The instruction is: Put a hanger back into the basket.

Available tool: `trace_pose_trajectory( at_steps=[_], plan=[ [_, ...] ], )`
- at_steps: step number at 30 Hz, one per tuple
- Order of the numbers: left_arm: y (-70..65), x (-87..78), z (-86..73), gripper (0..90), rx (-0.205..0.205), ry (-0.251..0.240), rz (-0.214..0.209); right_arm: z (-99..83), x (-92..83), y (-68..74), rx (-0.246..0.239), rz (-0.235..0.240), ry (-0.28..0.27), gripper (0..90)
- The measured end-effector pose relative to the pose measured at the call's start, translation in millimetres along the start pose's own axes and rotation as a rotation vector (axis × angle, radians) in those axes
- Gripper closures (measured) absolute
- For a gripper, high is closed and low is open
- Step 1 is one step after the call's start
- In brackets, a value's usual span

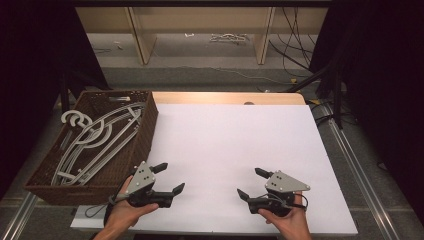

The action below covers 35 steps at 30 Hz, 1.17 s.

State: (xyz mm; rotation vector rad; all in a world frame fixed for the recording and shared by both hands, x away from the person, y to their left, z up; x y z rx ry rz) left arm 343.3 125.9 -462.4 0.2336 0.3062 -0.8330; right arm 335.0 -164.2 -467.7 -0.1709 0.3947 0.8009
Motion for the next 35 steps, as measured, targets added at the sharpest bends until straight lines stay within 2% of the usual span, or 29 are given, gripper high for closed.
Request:
trace_pose_trajectory(
  at_steps=[2,3,8,10,14,16,17,19,22,28,35],
  plan=[
    [-1.1,-0.5,-1.9,16.3,-0.007,0.01,0.0,-0.1,-0.8,1.8,0.005,0.005,0.007,15.5],
    [-2.9,-1.2,-3.6,16.3,-0.025,0.009,-0.005,0.5,-1.7,2.3,0.001,0.001,0.0,15.5],
    [-4.9,-3.2,-4.9,16.4,-0.026,0.011,-0.008,-3.9,-5.0,1.5,0.031,-0.008,0.026,15.5],
    [-5.1,-3.2,-5.0,16.3,-0.053,0.007,-0.02,-3.9,-8.5,0.0,0.045,-0.022,0.019,15.6],
    [-3.1,-0.9,-4.9,16.4,-0.044,0.003,-0.013,-1.8,-8.1,-0.7,0.027,-0.03,0.003,15.6],
    [-4.9,-0.1,-5.5,16.4,-0.055,0.004,-0.019,-1.5,-6.8,1.1,0.023,-0.019,0.005,15.6],
    [-4.8,-0.6,-4.0,16.4,-0.039,0.001,-0.015,-1.2,-5.4,3.4,0.022,-0.013,0.005,15.7],
    [-5.0,-0.9,-3.5,16.5,-0.034,-0.001,-0.015,-0.9,-5.0,3.3,0.014,-0.013,0.006,15.6],
    [-3.9,-1.5,-2.4,16.5,-0.045,-0.012,-0.009,0.0,-4.0,2.3,0.011,-0.009,-0.01,15.6],
    [-3.5,-1.4,-1.9,16.4,-0.05,-0.015,-0.005,-0.1,-4.6,2.1,0.013,-0.009,0.001,15.7],
    [-4.1,-0.2,-2.3,16.4,-0.037,-0.011,-0.013,-0.9,-4.4,2.2,0.015,-0.008,0.008,15.7]
  ],
)
Point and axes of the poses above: each handheld gripper's, and its own axes: x roughly forward along the jaws, z roughly out of its top, y roughly to its left, the point moved 6 cm from there along x, roughly forward along the jaws, and after that the axes turned 3 degrees about x, right-handed, at the moved point
